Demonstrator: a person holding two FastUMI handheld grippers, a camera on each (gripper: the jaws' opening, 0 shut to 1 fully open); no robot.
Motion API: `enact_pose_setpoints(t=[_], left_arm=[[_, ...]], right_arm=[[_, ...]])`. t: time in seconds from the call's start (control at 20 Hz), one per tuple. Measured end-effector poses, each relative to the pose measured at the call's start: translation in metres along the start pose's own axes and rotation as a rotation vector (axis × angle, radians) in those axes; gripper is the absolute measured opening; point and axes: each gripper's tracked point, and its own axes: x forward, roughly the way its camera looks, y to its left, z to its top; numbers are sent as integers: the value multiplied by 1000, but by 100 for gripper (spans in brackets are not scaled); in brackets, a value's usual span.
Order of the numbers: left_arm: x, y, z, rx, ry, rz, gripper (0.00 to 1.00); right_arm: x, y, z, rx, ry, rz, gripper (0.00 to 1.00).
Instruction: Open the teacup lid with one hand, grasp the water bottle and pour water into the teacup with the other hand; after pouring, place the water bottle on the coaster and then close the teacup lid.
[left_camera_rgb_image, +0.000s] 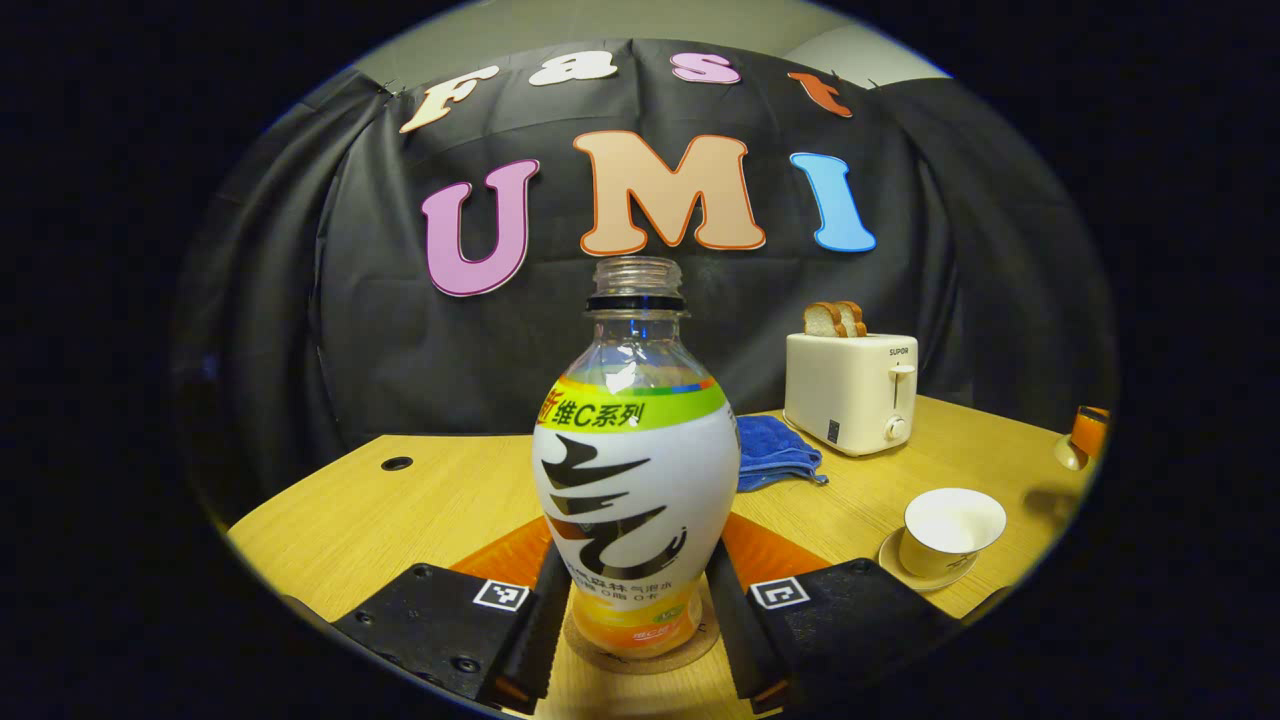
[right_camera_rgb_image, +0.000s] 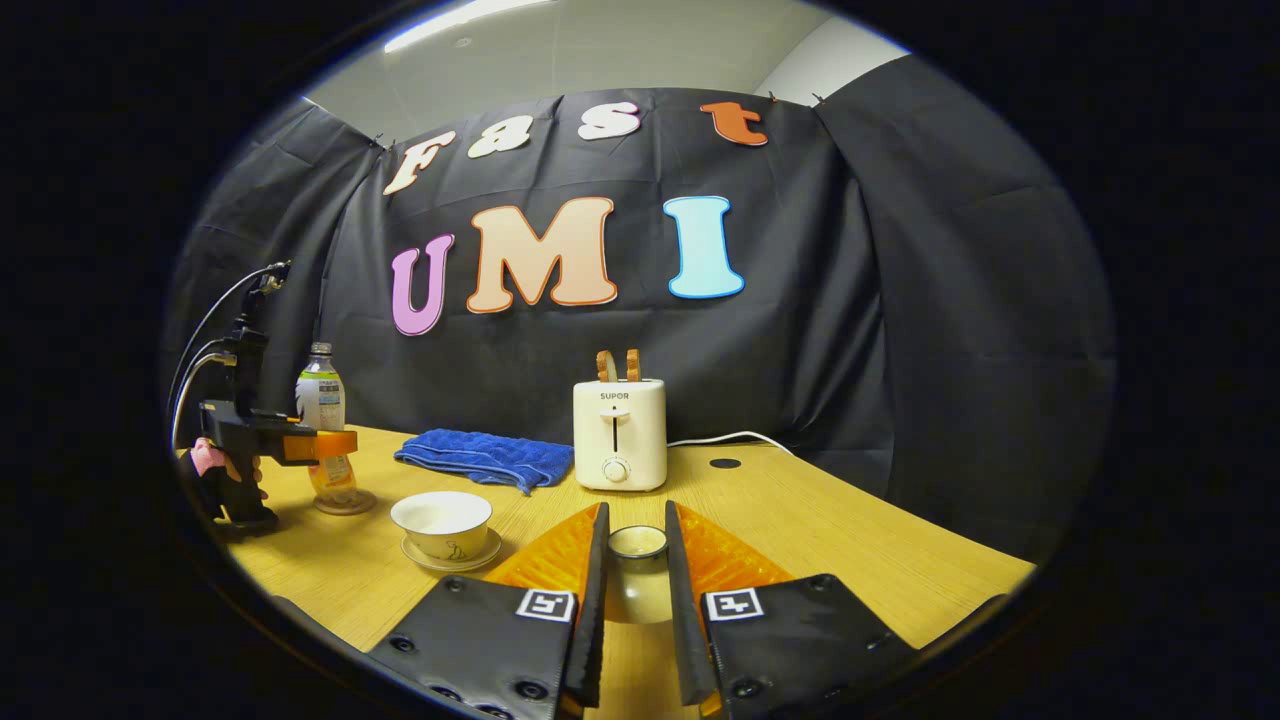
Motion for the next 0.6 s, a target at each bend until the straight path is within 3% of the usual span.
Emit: enact_pose_setpoints(t=[0.45,0.6], left_arm=[[-1,3,-5,-20,-1,-6,69],[-1,4,-7,-26,-1,-3,82]], right_arm=[[0,0,0,0,0,0,33],[0,0,0,0,0,0,33]])
